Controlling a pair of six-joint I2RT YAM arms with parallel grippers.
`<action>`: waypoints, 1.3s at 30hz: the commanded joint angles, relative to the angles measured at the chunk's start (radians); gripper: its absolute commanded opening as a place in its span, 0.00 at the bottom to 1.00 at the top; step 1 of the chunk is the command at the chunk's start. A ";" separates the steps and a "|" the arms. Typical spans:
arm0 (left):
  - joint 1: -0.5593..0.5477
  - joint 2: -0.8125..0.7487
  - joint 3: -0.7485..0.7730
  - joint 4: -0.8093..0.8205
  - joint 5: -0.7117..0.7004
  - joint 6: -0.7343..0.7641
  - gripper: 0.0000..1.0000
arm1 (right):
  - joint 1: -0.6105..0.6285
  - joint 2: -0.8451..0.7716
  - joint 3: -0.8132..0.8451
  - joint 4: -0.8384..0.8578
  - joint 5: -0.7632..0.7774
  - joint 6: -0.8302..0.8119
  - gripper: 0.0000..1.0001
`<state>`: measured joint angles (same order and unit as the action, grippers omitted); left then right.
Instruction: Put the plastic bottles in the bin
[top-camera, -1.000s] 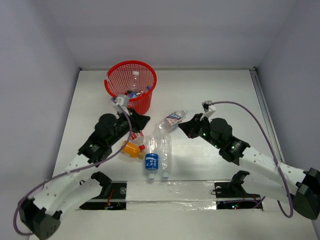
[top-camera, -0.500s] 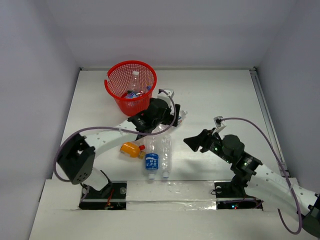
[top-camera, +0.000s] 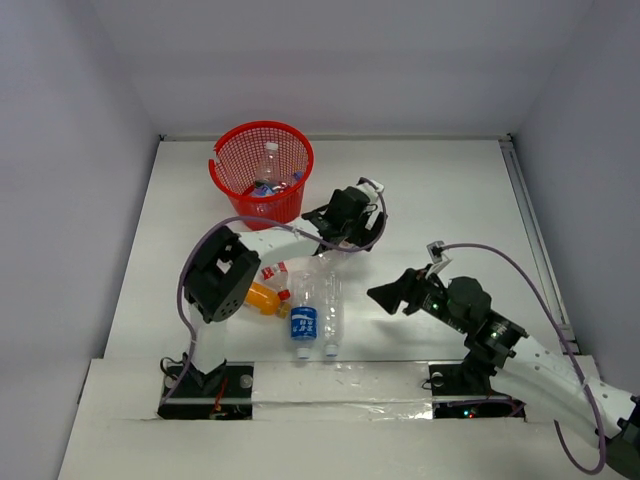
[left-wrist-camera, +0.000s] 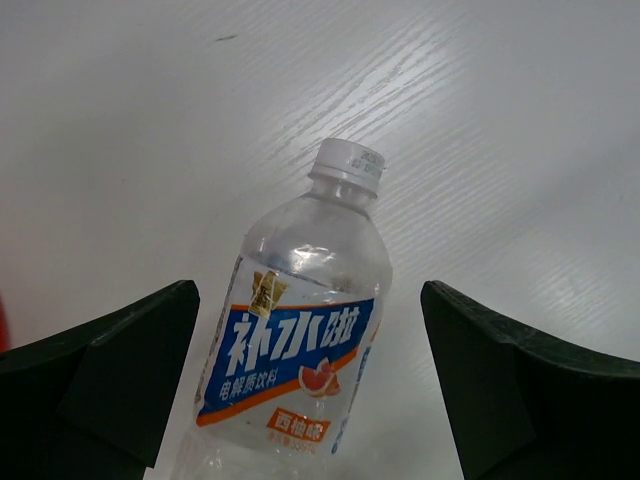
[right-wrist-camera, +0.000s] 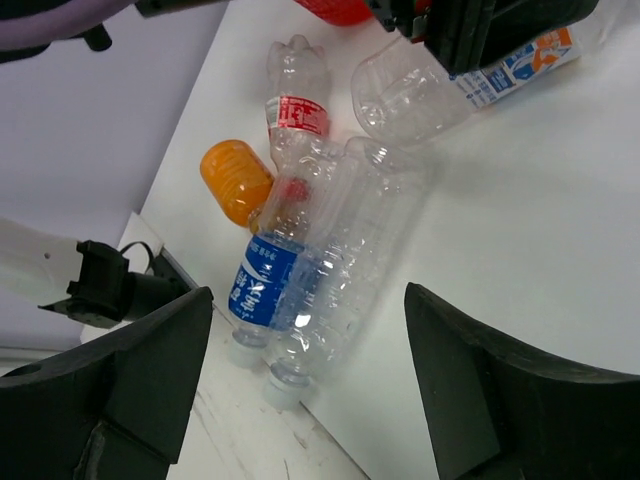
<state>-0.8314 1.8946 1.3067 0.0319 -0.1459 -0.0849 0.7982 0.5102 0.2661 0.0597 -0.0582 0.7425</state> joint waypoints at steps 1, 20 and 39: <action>0.009 0.038 0.074 -0.030 -0.003 0.048 0.93 | 0.001 0.002 -0.021 0.022 -0.026 0.005 0.84; 0.068 0.071 0.092 0.063 0.032 0.024 0.48 | 0.013 0.408 -0.007 0.285 -0.092 -0.005 0.88; 0.109 -0.408 0.019 0.333 0.056 -0.166 0.40 | 0.076 0.829 0.189 0.466 -0.016 0.054 0.98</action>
<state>-0.7444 1.5776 1.3411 0.2657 -0.0765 -0.1902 0.8654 1.2976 0.3946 0.4320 -0.1093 0.7864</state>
